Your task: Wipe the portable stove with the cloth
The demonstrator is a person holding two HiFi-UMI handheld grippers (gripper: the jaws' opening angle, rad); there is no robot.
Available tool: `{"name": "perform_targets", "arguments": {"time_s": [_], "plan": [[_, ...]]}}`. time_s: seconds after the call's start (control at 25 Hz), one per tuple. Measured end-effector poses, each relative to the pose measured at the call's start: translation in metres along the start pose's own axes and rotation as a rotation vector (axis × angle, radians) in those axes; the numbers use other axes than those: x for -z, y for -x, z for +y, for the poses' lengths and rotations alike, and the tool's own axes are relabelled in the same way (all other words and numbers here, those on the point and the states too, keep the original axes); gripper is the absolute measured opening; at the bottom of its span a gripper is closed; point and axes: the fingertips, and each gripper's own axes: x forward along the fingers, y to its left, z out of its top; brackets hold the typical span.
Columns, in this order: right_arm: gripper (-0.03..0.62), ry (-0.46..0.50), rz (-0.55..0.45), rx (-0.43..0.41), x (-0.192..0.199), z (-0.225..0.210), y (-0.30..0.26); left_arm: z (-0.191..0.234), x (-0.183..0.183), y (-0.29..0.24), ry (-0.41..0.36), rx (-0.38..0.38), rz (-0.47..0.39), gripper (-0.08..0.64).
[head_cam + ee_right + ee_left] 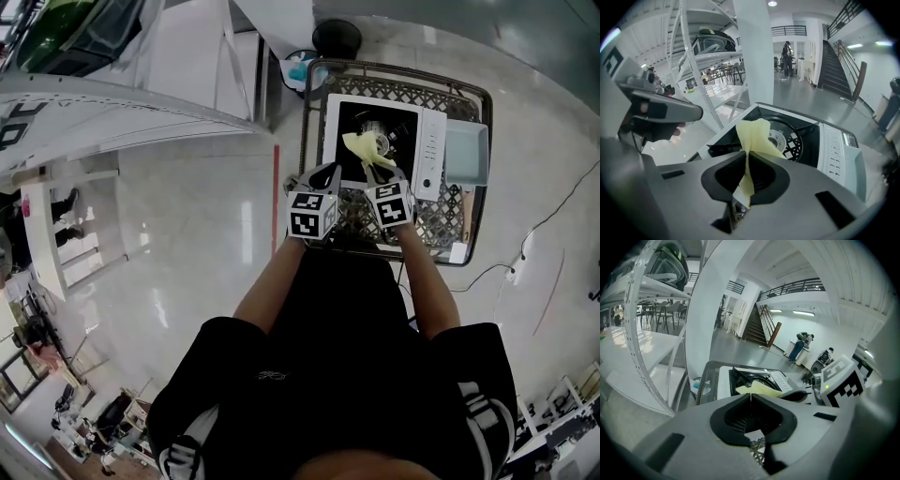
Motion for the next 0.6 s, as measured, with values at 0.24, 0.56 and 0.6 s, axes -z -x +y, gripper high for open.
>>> {"name": "perform_targets", "arguments": {"time_s": [0.24,0.56,0.6], "plan": [[0.021,0.023,0.019,-0.031,0.023,0.021,0.005,-0.003,0.001,-0.005,-0.01,0.011,0.013,0.021],[0.021,-0.025,-0.038,0.015,0.02,0.015,0.014,0.0,0.0,-0.005,-0.01,0.012,0.015,0.021],[0.021,-0.044,-0.083,0.032,0.008,0.01,0.02,0.001,-0.001,-0.004,-0.008,0.011,0.012,0.021]]}}
